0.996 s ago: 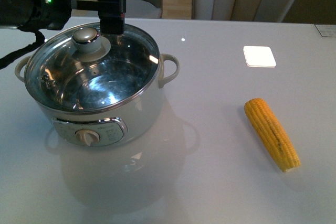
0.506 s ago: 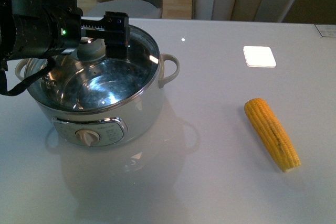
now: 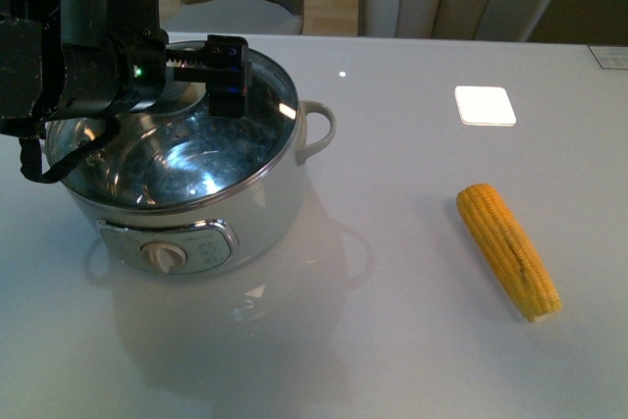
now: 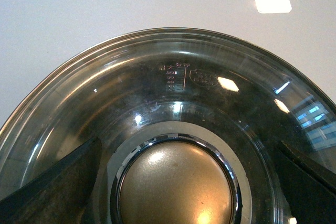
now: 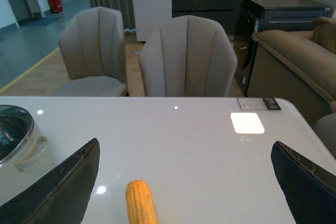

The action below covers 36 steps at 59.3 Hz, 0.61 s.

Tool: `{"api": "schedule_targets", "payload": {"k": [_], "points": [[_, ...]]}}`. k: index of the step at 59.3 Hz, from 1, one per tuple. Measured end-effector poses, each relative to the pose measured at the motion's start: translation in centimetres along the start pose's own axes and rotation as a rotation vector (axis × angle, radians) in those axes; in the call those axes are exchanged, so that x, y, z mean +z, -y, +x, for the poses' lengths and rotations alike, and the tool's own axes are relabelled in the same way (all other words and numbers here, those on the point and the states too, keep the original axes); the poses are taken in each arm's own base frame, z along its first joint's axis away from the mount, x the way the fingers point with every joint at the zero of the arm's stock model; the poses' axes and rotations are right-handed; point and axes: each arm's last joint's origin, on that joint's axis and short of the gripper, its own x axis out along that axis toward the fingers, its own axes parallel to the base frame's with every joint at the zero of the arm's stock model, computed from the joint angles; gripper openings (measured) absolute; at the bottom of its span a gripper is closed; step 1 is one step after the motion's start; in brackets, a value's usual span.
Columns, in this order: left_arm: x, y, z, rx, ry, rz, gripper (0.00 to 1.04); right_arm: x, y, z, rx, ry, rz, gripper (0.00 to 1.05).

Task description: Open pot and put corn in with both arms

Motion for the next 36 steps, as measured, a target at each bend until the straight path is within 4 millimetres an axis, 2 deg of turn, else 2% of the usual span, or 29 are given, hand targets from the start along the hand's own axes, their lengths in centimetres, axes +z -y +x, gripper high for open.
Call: {"api": "schedule_targets", "payload": {"k": [7, 21, 26, 36], "points": [[0.11, 0.01, -0.01, -0.001, 0.013, -0.004, 0.79, -0.01, 0.0, 0.0, 0.0, 0.0, 0.0, 0.96], [0.02, -0.02, -0.06, 0.006, 0.024, -0.01, 0.66, 0.0, 0.0, 0.0, 0.0, 0.0, 0.0, 0.96], [-0.06, -0.04, -0.06, 0.012, 0.028, -0.016, 0.59, -0.01, 0.0, 0.0, 0.0, 0.0, 0.0, 0.96], [-0.06, -0.06, -0.07, 0.016, 0.035, -0.023, 0.55, -0.01, 0.0, 0.0, 0.0, 0.0, 0.0, 0.96]]}}
